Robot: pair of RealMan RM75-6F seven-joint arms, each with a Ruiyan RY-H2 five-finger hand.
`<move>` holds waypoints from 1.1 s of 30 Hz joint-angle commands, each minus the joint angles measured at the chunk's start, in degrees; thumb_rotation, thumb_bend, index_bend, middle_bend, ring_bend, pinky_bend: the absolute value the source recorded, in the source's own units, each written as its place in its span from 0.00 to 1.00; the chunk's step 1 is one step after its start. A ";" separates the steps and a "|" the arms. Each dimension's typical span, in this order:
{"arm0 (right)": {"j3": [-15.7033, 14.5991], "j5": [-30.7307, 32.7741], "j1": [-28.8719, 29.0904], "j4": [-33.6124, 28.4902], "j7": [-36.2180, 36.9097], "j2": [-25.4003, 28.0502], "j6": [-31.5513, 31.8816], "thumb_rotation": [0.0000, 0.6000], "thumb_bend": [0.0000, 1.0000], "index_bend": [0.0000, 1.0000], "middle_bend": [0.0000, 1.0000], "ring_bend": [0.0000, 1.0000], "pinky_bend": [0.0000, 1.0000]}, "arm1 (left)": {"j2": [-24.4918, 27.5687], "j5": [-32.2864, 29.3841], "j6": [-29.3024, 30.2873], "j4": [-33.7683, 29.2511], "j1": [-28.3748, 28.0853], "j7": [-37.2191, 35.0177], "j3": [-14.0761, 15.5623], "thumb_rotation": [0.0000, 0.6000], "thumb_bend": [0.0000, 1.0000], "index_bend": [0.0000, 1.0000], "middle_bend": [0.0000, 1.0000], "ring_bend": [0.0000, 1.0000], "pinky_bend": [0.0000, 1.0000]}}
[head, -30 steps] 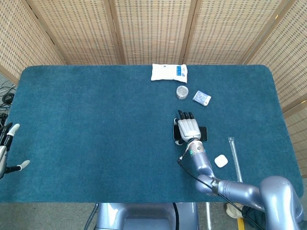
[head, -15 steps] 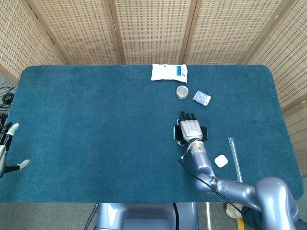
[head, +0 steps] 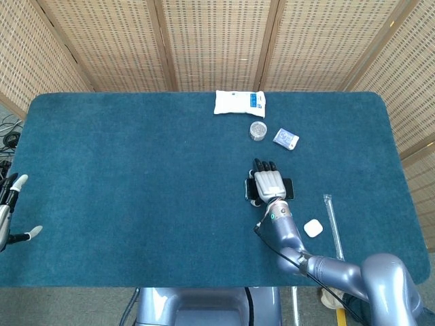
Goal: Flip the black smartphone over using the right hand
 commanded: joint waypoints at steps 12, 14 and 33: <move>2.78 -12.83 -3.96 -10.84 13.36 6.42 2.21 1.00 0.36 0.55 0.00 0.00 0.00 | 0.25 0.22 0.06 -0.35 -0.05 -0.17 0.19 1.00 0.00 0.00 0.00 0.00 0.00; 3.47 -13.68 -4.75 -13.11 15.78 7.92 1.98 1.00 0.36 0.55 0.00 0.00 0.00 | 0.26 0.38 0.11 -0.39 -0.02 -0.13 0.30 1.00 0.00 0.00 0.00 0.00 0.00; 4.44 -20.01 -12.61 -17.88 36.79 17.25 -1.65 1.00 0.37 0.50 0.00 0.00 0.00 | 0.13 0.79 0.30 -0.62 0.03 0.27 0.70 1.00 0.00 0.00 0.00 0.00 0.00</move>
